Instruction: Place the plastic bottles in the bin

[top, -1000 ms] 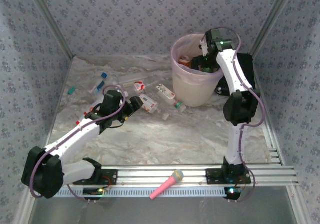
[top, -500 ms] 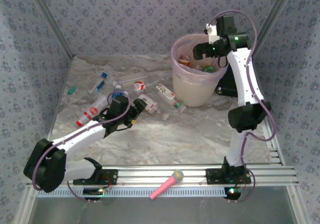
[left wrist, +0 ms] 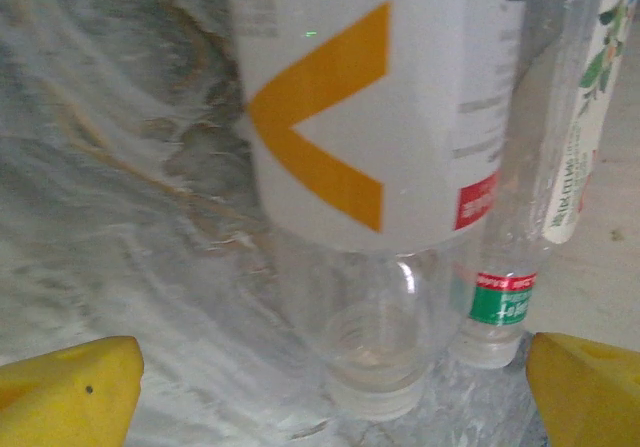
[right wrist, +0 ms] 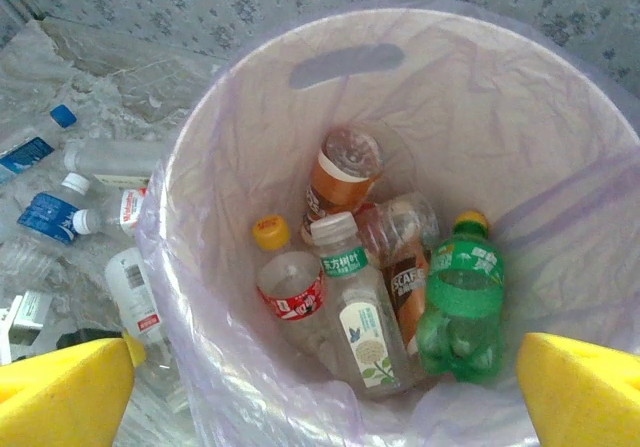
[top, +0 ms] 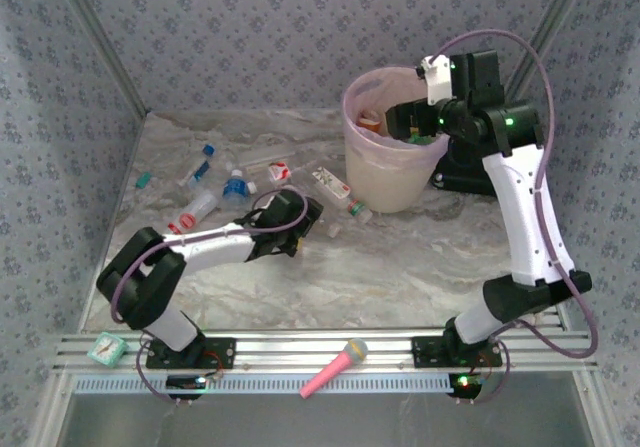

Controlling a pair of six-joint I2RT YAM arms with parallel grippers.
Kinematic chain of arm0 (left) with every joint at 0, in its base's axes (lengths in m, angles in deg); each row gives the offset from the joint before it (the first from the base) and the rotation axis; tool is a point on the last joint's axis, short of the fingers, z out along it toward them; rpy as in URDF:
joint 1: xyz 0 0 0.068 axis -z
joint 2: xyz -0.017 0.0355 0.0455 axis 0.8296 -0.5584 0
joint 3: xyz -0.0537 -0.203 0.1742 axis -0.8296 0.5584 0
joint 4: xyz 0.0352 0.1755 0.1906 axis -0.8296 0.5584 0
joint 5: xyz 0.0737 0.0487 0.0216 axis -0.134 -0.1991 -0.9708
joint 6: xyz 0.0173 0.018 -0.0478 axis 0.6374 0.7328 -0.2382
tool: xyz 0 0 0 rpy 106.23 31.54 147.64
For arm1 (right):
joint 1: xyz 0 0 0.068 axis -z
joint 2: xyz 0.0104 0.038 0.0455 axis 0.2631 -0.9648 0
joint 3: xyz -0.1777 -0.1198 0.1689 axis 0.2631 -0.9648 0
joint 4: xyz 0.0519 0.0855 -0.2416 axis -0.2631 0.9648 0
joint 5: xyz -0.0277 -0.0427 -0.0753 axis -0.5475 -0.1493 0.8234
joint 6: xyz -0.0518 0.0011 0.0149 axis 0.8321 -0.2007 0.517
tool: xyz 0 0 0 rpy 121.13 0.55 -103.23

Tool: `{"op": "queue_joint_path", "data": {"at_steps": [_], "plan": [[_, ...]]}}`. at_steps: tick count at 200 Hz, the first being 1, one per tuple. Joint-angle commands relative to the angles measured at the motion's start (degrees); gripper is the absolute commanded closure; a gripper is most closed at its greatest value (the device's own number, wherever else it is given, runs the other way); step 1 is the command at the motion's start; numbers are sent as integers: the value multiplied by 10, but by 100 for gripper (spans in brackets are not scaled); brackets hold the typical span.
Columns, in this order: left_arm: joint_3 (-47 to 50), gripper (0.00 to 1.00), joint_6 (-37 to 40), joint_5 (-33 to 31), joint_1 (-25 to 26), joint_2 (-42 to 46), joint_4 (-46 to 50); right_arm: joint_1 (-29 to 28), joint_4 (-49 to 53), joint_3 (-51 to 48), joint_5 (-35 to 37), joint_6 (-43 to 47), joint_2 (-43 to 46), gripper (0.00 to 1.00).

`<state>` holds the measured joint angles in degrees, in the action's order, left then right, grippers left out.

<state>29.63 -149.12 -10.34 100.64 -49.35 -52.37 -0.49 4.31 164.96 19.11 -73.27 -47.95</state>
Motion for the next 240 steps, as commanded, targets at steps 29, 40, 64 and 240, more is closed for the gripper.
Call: {"op": "queue_joint_path", "data": {"at_steps": [29,40,64,240], "plan": [[-80,5,-81,-10,5,-77,38,-5,-43,-63,8,-12,57,0],[-89,6,-95,-7,5,-93,31,-5,-42,-63,7,-10,60,0],[-105,7,-117,3,5,-126,25,-5,-39,-68,16,-5,67,0],[-125,39,-55,-12,8,-114,68,9,-59,-93,-25,-26,110,1]]}}
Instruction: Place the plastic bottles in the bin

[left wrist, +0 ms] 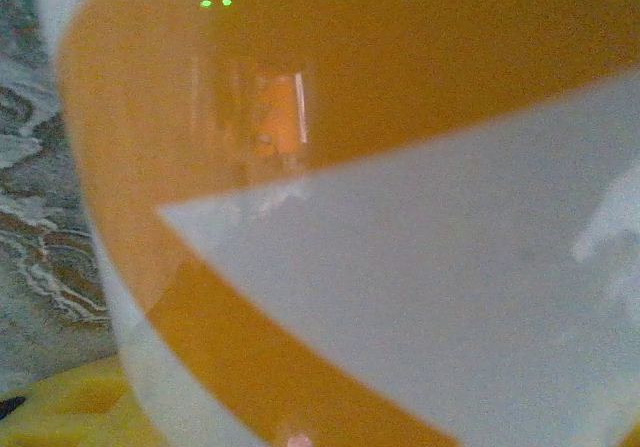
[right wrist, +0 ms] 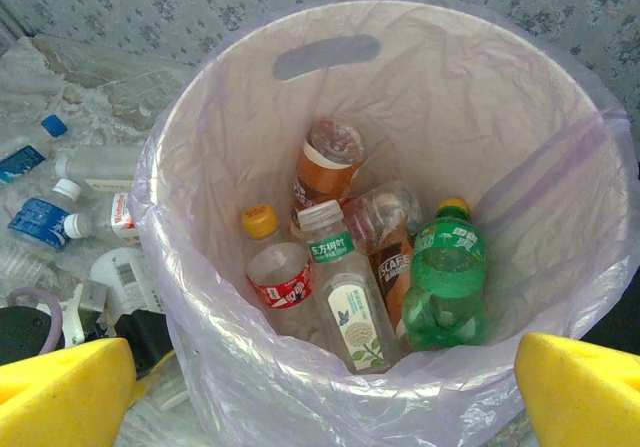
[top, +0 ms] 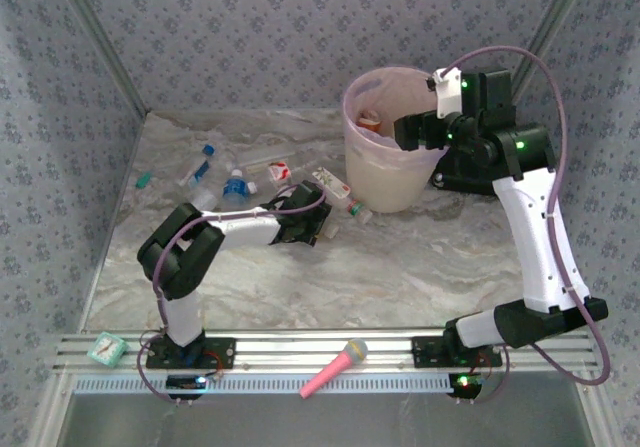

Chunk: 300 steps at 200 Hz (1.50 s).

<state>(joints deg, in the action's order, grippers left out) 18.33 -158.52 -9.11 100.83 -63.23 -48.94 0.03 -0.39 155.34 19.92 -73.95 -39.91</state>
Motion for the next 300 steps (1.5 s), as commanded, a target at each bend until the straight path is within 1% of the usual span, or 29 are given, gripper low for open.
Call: {"op": "queue_joint_path", "data": {"at_steps": [1,10,25,43,58,67,77,81,87,98,111,121,142,157,178,198,204,227,272,300], "plan": [[-12,39,41,-26,5,27,35,4,-12,2,-36,-20,30,1],[-10,42,67,-33,5,44,32,4,-15,-4,-53,-30,38,1],[16,55,113,-41,6,78,-15,4,-17,-15,-85,-47,48,1],[64,61,153,-58,5,125,-82,-6,-28,-19,-121,-68,56,2],[86,68,193,-74,2,166,-79,-32,-45,-20,-142,-85,56,2],[94,76,233,-77,0,185,-75,-52,-56,-20,-151,-89,53,3],[101,83,280,-63,-7,208,-75,-74,-66,-20,-161,-91,46,3],[103,88,300,-51,-11,216,-76,-83,-70,-20,-163,-91,42,3],[106,100,334,-26,-19,228,-82,-99,-74,-19,-163,-87,35,3],[118,100,394,23,-34,254,-97,-132,-75,-14,-151,-74,19,3],[136,100,425,45,-48,291,-100,-169,-79,-12,-140,-67,0,3],[145,100,451,80,-63,317,-107,-187,-93,-17,-145,-78,-11,4],[153,100,499,177,-109,361,-102,-193,-110,-18,-172,-112,-44,6],[153,100,541,251,-139,383,-89,-194,-132,-26,-202,-124,-64,6],[152,100,590,321,-161,410,-71,-198,-143,-11,-242,-136,-106,4],[149,100,611,350,-165,423,-67,-209,-148,9,-275,-130,-144,0],[148,100,613,357,-164,424,-69,-213,-154,14,-284,-129,-154,0],[151,100,596,385,-164,419,-108,-218,-167,30,-314,-131,-191,0],[151,100,575,419,-162,406,-157,-215,-197,38,-354,-145,-224,0],[149,100,568,431,-160,400,-173,-201,-220,34,-373,-157,-231,0]]}}
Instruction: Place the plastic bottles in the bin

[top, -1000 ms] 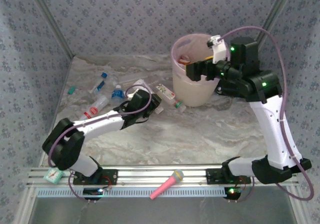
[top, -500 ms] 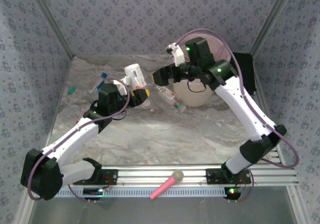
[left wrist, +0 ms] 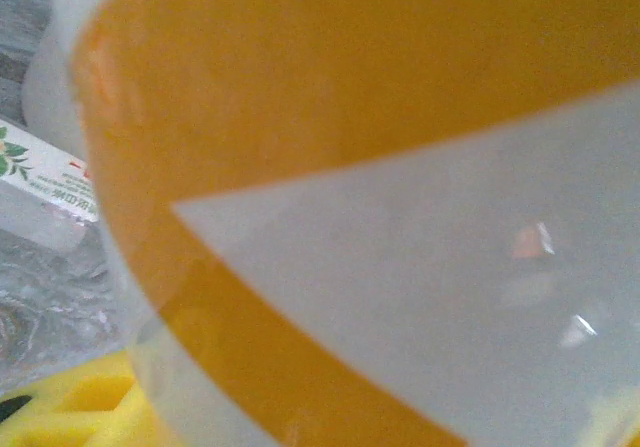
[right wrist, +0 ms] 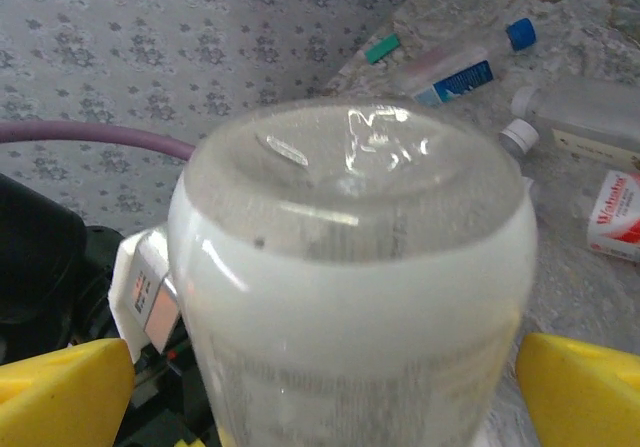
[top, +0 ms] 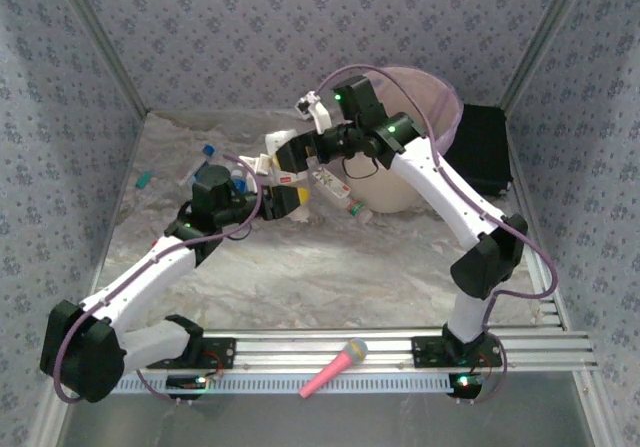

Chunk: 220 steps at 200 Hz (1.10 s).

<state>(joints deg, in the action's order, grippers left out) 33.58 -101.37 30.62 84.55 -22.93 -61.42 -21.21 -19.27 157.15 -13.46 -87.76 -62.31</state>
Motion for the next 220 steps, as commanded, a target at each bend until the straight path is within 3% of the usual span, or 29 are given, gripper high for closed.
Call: {"op": "queue_joint_path", "data": {"at_steps": [1,53,121,155,175,187,205,220], "plan": [[-4,100,-4,34,3,-4,-48,12,-32,16,-39,-19,-7,0],[-14,100,-9,42,12,-22,-62,23,-35,37,-56,-26,-24,6],[-30,100,1,44,22,-22,-46,30,-24,59,-73,-22,-42,32],[-28,100,6,25,22,-14,-32,30,-21,63,-67,-20,-40,38],[-23,92,15,9,22,2,-20,33,-11,78,-59,-22,-39,43],[-23,81,21,-4,22,12,-7,37,-6,90,-58,-24,-41,45],[-25,34,28,-26,22,32,23,42,12,115,-50,-15,-45,50],[-30,5,42,-24,22,44,50,47,25,136,-44,-10,-46,52]]}}
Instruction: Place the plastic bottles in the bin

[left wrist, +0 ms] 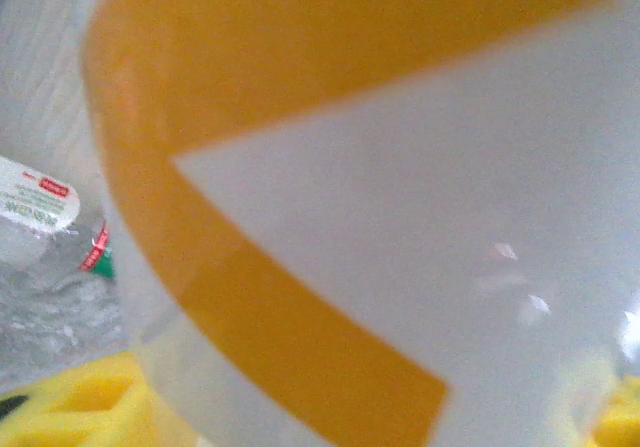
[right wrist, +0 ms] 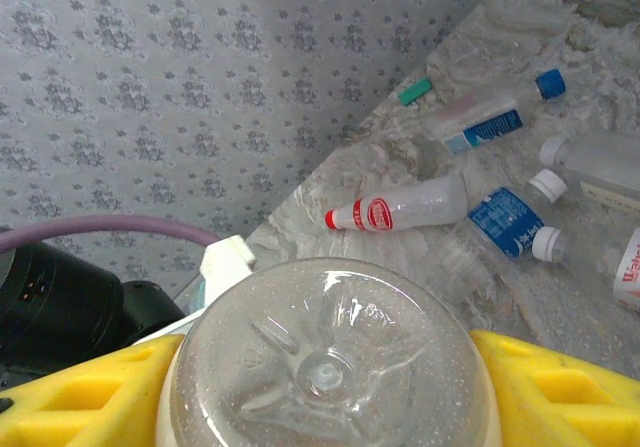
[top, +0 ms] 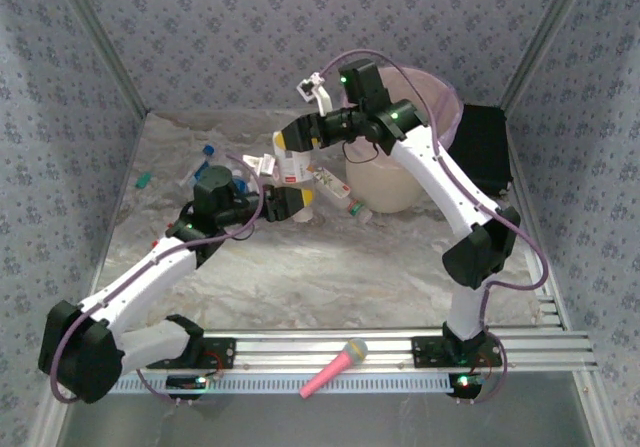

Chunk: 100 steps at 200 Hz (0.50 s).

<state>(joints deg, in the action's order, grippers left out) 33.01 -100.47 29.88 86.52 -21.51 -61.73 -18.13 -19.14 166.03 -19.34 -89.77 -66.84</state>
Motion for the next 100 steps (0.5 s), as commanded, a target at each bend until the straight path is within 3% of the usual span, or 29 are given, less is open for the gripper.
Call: {"op": "queue_joint_path", "data": {"at_steps": [1,52,100], "plan": [[-25,4,34,-16,3,31,55,17,25,50,15,11,-1,52],[-34,0,88,-46,0,69,169,61,59,161,79,23,0,59],[-24,1,86,-110,-16,76,231,133,-8,220,187,1,4,68]]}}
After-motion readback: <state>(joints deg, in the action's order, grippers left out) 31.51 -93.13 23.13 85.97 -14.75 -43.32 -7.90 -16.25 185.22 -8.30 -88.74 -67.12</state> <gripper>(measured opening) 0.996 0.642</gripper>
